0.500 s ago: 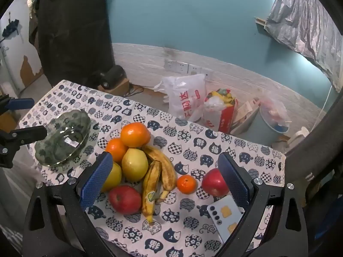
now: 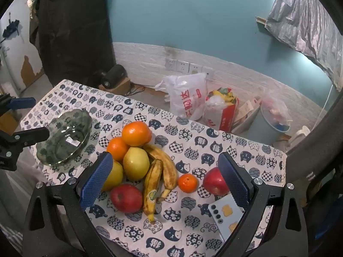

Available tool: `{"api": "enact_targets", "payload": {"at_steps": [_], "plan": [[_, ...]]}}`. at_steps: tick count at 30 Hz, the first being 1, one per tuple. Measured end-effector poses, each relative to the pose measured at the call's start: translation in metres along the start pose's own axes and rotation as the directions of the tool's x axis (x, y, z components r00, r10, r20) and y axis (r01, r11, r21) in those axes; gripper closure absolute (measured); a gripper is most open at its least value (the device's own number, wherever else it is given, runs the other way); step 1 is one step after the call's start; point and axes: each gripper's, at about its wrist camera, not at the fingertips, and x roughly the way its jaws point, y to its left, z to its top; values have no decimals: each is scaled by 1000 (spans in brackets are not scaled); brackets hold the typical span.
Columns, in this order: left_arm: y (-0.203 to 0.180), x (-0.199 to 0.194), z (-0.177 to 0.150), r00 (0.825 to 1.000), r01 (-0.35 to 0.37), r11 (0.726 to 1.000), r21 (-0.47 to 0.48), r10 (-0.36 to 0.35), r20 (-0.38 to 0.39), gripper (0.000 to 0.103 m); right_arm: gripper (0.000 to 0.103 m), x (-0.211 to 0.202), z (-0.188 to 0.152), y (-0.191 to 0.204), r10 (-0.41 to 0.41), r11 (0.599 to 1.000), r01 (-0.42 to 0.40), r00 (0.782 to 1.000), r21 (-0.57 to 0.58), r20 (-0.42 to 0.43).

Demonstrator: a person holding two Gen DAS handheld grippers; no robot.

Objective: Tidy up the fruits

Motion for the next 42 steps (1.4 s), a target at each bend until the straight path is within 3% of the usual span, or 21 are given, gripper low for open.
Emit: {"api": "enact_targets", "payload": {"at_steps": [42], "plan": [[0, 6, -9, 999, 29, 1000, 2, -29, -19, 8, 7, 0, -1, -1, 8, 1000, -8, 1000, 13, -17]]}}
